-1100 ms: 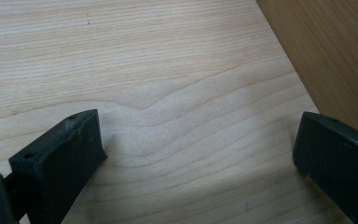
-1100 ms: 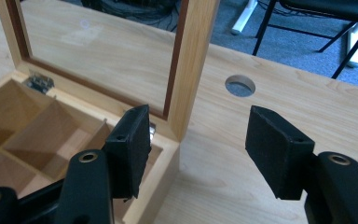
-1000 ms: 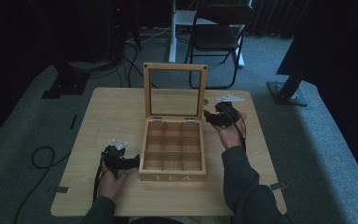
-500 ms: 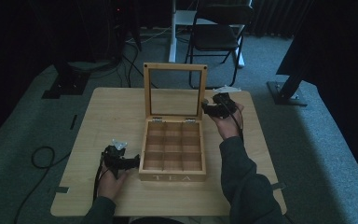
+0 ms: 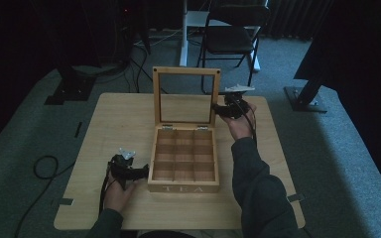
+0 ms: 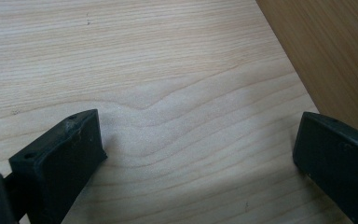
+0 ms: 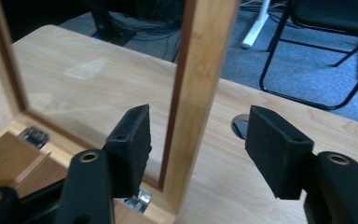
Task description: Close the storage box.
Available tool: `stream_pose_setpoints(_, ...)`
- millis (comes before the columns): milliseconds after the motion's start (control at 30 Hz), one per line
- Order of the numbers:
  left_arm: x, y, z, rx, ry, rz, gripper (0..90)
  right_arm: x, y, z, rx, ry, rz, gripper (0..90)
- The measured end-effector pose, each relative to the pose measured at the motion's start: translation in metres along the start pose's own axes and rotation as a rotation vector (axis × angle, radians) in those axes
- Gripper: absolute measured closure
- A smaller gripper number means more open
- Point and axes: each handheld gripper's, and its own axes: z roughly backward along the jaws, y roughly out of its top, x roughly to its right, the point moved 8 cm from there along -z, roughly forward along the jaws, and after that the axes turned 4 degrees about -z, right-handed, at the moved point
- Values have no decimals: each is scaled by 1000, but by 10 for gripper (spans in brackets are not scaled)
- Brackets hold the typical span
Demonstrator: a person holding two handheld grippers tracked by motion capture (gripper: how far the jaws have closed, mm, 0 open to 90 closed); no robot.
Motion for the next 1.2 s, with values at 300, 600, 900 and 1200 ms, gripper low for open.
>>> stream_pose_setpoints(300,0,0,0,0,0,-1,16,-1,16,-5,20,16,-16,400)
stream_pose_setpoints(600,0,0,0,2,-1,3,16,-7,37,-16,20,62,-2,402)
stream_pose_setpoints(900,0,0,0,3,0,4,16,-5,41,-23,21,82,-6,468)
stream_pose_setpoints(1200,0,0,0,1,-1,3,16,-4,41,-16,53,102,3,554)
